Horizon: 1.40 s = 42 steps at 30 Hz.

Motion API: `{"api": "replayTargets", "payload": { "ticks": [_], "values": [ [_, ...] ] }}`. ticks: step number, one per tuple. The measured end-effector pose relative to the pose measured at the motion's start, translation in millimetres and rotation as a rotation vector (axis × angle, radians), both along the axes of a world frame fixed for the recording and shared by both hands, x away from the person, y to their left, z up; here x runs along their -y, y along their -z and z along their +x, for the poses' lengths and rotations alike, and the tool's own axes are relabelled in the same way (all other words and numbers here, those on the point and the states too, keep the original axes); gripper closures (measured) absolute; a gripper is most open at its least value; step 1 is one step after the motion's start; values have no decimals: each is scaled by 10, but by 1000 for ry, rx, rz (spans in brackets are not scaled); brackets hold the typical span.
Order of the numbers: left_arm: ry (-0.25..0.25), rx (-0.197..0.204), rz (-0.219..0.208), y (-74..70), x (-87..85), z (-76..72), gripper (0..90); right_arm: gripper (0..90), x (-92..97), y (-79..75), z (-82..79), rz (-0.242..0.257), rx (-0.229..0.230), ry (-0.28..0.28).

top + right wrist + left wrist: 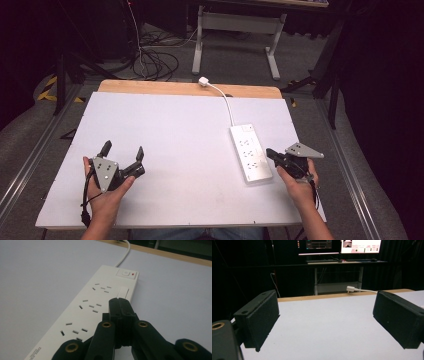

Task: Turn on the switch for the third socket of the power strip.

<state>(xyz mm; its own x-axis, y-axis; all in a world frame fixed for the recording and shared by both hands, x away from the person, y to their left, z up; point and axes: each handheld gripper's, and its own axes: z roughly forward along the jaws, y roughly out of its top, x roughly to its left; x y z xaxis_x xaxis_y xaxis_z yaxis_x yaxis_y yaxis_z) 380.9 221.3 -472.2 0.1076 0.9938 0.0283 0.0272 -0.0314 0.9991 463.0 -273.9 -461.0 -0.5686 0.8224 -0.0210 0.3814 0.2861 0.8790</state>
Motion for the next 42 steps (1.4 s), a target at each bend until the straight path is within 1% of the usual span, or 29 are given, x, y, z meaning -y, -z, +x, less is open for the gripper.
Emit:
{"api": "replayTargets", "payload": {
  "ticks": [1, 2, 3, 5, 6, 10, 15, 21, 26, 33, 42],
  "values": [
    [0, 0, 0, 0, 0, 0, 72, 900, 0, 0, 0, 0, 0, 0],
    [0, -1, 1, 0, 0, 0, 73, 900, -13, 7, 4, -2, -8, -1],
    [1, -1, 2, 1, 0, 1, 73, 900, -33, 25, 16, -14, -26, -4],
    [-1, 1, 2, 1, 0, 2, 73, 900, -38, 35, 25, -20, -30, -5],
    [-1, 0, 3, 1, 0, 2, 73, 900, -50, 50, 35, -27, -42, -6],
    [0, 0, 2, 2, 1, 2, 73, 900, -67, 65, 44, -35, -49, -12],
    [1, 1, 4, 3, 3, 2, 73, 900, -92, 93, 54, -52, -76, -15],
    [1, -1, 6, 3, 2, 3, 74, 900, -94, 107, 59, -62, -91, -16],
    [2, -1, 8, 4, 4, 2, 75, 900, -102, 115, 63, -71, -99, -18],
    [3, -2, 6, 5, 6, 2, 75, 900, -106, 119, 69, -65, -108, -13],
    [2, -1, 6, 6, 1, 2, 75, 900, -118, 128, 81, -70, -107, -8]
  ]
}}
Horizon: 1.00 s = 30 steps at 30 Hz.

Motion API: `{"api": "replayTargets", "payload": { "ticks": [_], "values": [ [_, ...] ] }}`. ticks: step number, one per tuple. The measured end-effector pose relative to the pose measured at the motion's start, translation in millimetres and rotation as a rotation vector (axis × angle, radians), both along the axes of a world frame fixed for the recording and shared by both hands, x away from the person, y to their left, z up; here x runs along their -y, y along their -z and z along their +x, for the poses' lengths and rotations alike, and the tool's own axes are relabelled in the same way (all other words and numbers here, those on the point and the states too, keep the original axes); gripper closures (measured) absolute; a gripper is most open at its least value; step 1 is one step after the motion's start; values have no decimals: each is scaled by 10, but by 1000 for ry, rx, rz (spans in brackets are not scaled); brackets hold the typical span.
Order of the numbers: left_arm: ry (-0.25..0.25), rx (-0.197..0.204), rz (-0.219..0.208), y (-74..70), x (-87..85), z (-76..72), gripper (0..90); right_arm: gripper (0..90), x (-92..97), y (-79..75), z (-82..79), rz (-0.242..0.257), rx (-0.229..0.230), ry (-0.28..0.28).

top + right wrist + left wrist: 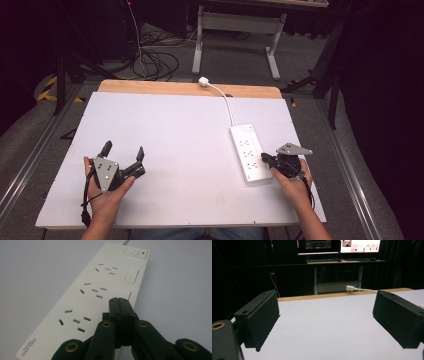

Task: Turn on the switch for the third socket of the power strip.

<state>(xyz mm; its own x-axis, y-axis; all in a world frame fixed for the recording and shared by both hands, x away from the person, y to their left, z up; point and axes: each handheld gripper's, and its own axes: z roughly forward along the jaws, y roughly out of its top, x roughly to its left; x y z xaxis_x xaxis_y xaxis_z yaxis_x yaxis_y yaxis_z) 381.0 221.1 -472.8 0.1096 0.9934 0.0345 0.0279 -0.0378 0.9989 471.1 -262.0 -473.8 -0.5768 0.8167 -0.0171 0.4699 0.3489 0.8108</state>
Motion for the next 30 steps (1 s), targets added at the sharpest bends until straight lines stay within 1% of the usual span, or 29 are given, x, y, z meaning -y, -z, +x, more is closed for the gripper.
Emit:
{"api": "replayTargets", "payload": {
  "ticks": [7, 11, 13, 17, 30],
  "values": [
    [1, 0, 0, -1, 1, -1, 76, 900, 19, -12, -31, -1, -1, 3],
    [2, -1, 0, -2, 5, -4, 76, 900, 19, -8, -26, 0, -5, 3],
    [1, -2, -1, -1, 4, -2, 76, 900, 8, 18, -21, -6, -2, 7],
    [0, 0, -1, -1, 1, -3, 76, 900, 5, 14, -20, -5, -9, 10],
    [1, -2, -1, -1, 4, -4, 76, 900, 3, 13, -20, -5, -12, 12]
  ]
}}
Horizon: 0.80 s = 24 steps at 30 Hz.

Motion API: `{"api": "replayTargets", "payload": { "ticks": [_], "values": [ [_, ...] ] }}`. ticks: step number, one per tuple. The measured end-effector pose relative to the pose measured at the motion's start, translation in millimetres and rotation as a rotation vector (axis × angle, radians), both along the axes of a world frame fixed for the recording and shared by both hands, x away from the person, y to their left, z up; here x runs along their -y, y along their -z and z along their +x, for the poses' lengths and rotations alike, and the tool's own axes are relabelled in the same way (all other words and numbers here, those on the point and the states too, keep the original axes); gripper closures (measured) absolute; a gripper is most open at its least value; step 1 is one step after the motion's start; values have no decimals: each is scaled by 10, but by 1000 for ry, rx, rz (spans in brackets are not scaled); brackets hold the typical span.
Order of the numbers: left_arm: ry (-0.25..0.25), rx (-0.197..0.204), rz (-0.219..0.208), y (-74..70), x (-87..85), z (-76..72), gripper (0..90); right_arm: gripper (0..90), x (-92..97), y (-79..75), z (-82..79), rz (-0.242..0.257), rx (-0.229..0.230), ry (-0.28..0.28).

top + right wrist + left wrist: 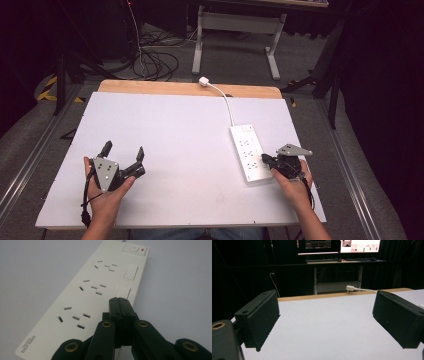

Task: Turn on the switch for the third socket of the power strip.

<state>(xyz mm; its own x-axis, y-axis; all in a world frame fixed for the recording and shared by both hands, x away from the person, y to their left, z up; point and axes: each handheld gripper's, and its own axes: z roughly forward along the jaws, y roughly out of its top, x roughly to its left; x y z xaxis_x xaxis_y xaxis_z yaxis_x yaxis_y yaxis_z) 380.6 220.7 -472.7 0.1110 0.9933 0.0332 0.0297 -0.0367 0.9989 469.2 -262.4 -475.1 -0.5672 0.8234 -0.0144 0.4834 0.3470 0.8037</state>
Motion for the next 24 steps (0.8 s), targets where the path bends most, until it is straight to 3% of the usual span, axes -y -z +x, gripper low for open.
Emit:
{"api": "replayTargets", "payload": {
  "ticks": [24],
  "values": [
    [4, -2, 1, 2, 7, -4, 81, 900, -16, -2, -8, -7, 4, 9]
  ]
}}
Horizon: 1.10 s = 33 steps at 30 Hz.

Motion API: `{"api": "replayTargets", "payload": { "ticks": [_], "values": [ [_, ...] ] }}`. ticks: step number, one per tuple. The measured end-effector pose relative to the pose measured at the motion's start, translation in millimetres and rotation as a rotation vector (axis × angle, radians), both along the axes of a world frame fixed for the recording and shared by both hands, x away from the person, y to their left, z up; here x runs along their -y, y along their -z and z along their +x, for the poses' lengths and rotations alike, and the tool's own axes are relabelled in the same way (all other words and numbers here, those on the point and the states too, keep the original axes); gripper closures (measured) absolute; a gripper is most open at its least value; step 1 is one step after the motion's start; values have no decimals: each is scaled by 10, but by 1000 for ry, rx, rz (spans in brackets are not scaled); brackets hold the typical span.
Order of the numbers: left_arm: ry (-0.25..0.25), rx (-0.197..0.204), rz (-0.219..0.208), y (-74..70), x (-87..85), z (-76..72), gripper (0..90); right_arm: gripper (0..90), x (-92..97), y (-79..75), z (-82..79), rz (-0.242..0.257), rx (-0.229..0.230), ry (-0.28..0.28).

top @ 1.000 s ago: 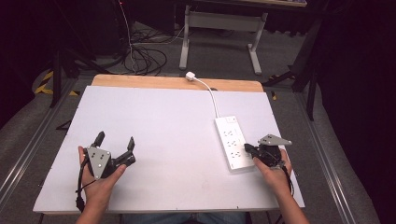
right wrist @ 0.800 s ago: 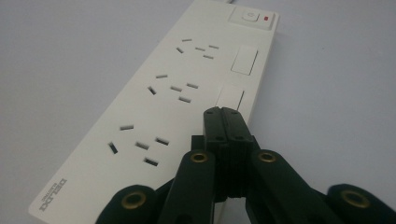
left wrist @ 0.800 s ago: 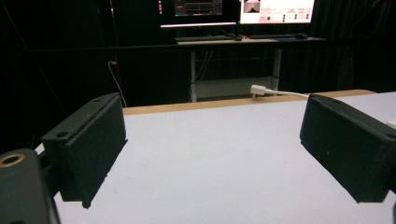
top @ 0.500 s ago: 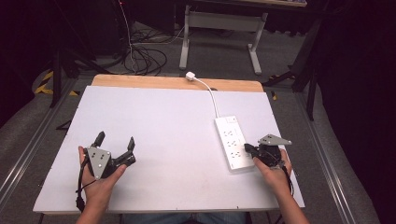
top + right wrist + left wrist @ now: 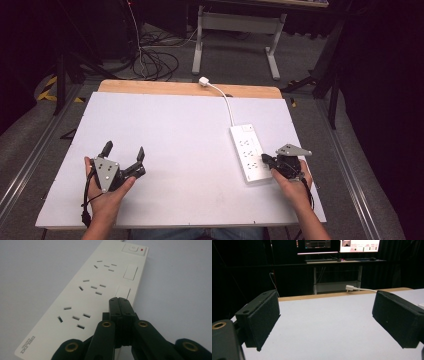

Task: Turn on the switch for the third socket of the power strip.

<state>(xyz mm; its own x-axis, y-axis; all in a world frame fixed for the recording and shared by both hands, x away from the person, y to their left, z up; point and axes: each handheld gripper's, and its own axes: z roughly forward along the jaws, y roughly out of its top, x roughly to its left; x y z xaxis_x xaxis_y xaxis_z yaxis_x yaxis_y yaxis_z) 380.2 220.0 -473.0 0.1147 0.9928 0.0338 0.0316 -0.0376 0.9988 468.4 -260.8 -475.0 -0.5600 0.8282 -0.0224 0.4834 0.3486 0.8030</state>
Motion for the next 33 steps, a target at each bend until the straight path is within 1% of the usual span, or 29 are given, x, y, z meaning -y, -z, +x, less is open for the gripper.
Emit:
{"api": "replayTargets", "payload": {
  "ticks": [8, 10, 12, 13, 15, 18, 19, 22, 23, 24, 25, 26, 27, 28, 29, 30, 31, 32, 33],
  "values": [
    [3, 4, 0, -1, 7, 4, 81, 900, -6, -2, -13, -9, 6, 0],
    [3, 3, -1, -1, 3, 5, 81, 900, -5, -2, -18, -17, 26, 3],
    [3, 2, -2, -1, 1, 7, 81, 900, 7, -17, -28, 1, 46, 5],
    [3, 2, -2, -1, 1, 7, 81, 900, 7, -17, -28, 1, 46, 5],
    [3, 1, -1, 0, 1, 7, 81, 900, 28, -58, -42, 21, 68, 3],
    [4, 1, -1, 0, 3, 6, 81, 900, 56, -87, -62, 39, 114, -4],
    [4, 2, 0, -1, 3, 6, 81, 880, 64, -102, -81, 53, 145, -7],
    [3, 2, 0, 0, 5, 4, 81, 832, 64, -118, -96, 59, 172, -15],
    [3, 2, 0, 0, 5, 4, 81, 832, 64, -118, -96, 59, 172, -15],
    [3, 2, 0, 0, 5, 4, 81, 808, 65, -123, -103, 65, 187, -8],
    [4, 1, 0, 0, 4, 4, 81, 783, 69, -133, -107, 70, 201, -15],
    [4, 0, 0, 1, 4, 5, 81, 758, 70, -136, -111, 70, 207, -12],
    [3, 0, 0, 1, 3, 5, 81, 758, 70, -136, -111, 70, 207, -12],
    [3, -1, 0, 2, 3, 6, 81, 720, 75, -138, -112, 72, 209, -10],
    [3, -1, 0, 2, 3, 7, 81, 720, 75, -138, -112, 72, 209, -10],
    [4, -2, -1, 3, 4, 6, 81, 694, 76, -145, -119, 71, 220, -10],
    [4, 0, 0, 2, 3, 6, 81, 694, 76, -145, -119, 71, 220, -10],
    [4, 0, -1, 2, 3, 6, 81, 660, 81, -154, -124, 83, 233, -7],
    [4, 0, -1, 2, 3, 5, 82, 650, 84, -158, -126, 85, 237, -4]
  ]
}}
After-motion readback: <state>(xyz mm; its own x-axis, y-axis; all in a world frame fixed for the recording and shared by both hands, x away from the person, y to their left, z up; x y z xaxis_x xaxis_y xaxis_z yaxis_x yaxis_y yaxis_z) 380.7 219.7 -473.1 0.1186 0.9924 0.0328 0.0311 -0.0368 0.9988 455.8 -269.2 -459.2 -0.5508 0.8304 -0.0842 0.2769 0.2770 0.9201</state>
